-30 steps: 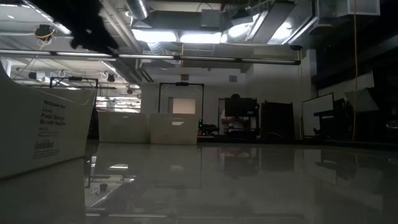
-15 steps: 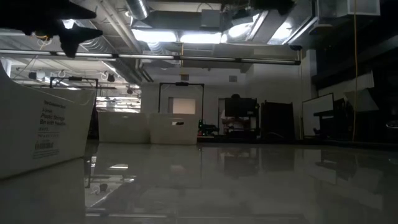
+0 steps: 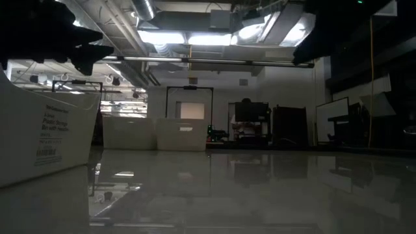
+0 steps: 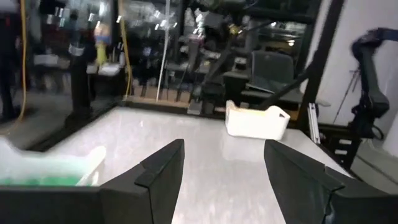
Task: Sort blocks
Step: Return to Home Position
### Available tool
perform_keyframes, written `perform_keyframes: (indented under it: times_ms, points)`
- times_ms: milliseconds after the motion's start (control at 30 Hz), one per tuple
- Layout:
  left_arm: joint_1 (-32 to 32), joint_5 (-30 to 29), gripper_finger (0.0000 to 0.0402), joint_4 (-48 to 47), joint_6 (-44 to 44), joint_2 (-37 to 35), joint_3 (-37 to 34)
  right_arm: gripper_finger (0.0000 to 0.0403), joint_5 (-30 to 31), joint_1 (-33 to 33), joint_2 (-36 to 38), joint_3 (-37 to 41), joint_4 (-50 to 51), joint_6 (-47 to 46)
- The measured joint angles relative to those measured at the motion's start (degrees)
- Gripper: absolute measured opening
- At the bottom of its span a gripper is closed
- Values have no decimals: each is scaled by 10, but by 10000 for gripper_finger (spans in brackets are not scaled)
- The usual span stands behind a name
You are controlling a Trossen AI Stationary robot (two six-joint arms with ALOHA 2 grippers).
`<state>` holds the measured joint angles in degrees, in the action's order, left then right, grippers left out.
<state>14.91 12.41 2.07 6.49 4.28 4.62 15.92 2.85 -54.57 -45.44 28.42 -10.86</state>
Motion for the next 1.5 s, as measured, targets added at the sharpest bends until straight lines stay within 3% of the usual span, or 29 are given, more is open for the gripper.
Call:
perform_keyframes:
  times_ms: [133, 400, 700, 833, 1067, 1500]
  points:
    - [-16, -2, 210, 31, -40, -1, -20, 230, 50, 21, 73, 44, -19, -8]
    - [-30, -1, 210, 30, -45, -2, -25, 230, 51, 59, 230, 139, -92, -8]
    - [-29, -13, 210, 28, -68, -1, -25, 230, 46, 58, 362, 252, -120, -8]
    - [-29, -34, 210, 25, -68, -1, -25, 230, 53, 58, 402, 284, -120, -12]
    - [-29, -104, 210, -17, -54, -1, -25, 230, 149, 58, 458, 324, -121, 13]
    - [-29, -112, 210, -26, -54, -1, -33, 230, 109, 58, 545, 352, -153, 81]
